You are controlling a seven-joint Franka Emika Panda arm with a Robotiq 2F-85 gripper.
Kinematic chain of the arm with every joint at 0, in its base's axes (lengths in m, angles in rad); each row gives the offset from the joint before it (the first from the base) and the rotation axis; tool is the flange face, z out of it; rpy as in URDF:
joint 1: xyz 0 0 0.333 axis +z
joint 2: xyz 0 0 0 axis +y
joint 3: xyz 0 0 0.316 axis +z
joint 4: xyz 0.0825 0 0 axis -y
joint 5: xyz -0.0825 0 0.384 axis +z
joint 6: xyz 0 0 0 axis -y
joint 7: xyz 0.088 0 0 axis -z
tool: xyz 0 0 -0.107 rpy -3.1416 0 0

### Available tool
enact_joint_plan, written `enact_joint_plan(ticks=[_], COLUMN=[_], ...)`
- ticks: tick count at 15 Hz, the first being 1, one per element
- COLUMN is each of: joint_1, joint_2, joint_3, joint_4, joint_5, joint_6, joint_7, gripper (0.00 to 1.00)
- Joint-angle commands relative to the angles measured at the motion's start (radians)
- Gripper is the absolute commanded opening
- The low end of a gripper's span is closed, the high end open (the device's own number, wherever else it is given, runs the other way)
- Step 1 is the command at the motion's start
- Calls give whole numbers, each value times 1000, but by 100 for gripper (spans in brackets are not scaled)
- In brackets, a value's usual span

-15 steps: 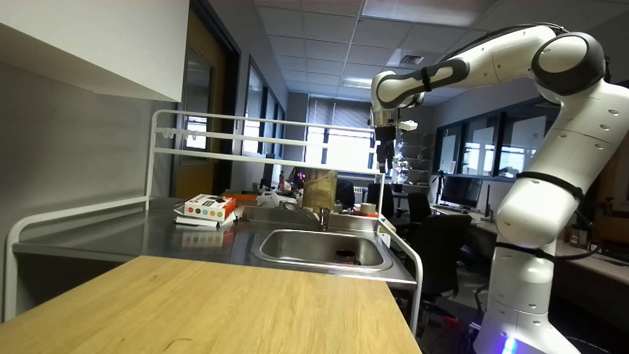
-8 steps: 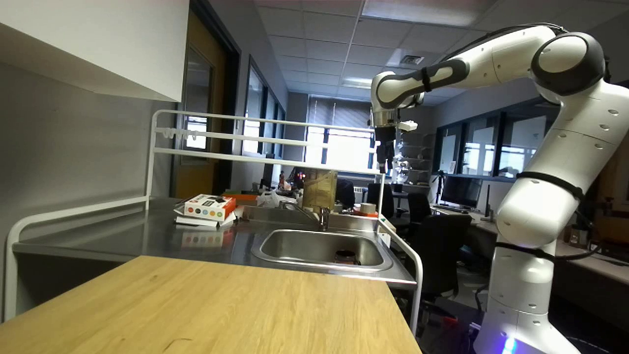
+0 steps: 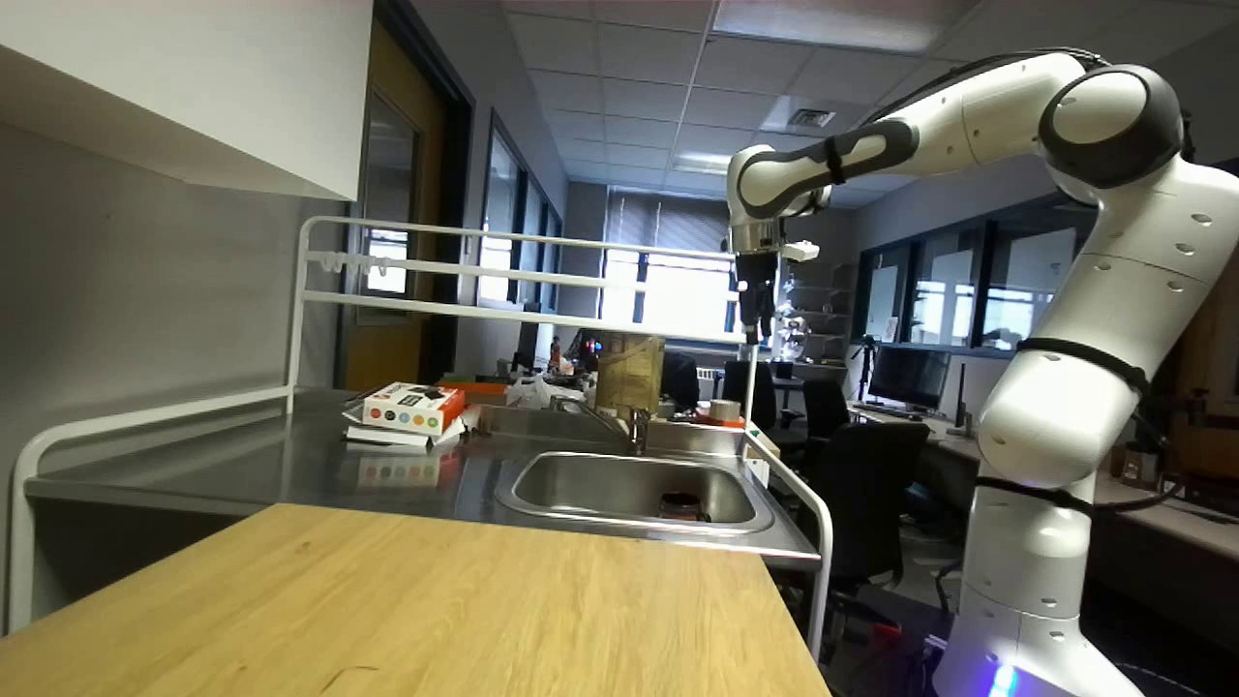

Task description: Get the cup from the sink basin and place it on the sink countertop

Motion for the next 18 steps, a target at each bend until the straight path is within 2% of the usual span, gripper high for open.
enact_joint_plan(ticks=[1, 10, 18], joint_1=[5, 4, 18], joint_2=[29, 108, 203], joint_3=[-2, 6, 29], joint_4=[33, 57, 94], joint_5=[11, 28, 133], joint_6=[1, 42, 76], joint_7=[15, 83, 196], gripper=[100, 100, 100])
